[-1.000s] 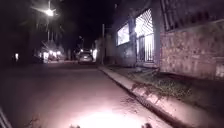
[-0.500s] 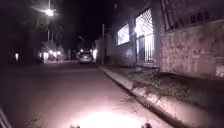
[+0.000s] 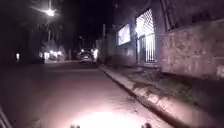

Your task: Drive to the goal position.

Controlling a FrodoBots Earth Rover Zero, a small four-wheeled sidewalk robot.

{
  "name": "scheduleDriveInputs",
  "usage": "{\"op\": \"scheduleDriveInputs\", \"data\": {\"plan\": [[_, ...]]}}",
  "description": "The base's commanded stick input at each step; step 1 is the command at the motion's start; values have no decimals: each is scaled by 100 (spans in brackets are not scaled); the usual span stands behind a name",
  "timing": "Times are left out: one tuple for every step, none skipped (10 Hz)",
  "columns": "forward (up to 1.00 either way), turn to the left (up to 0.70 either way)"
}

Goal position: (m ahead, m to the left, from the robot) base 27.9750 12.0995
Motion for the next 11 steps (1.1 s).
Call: {"op": "scheduleDriveInputs", "data": {"plan": [[0,70],[0,70],[0,70],[0,70],[0,70],[0,70],[0,70],[0,70],[0,70],[0,70],[0,70]]}}
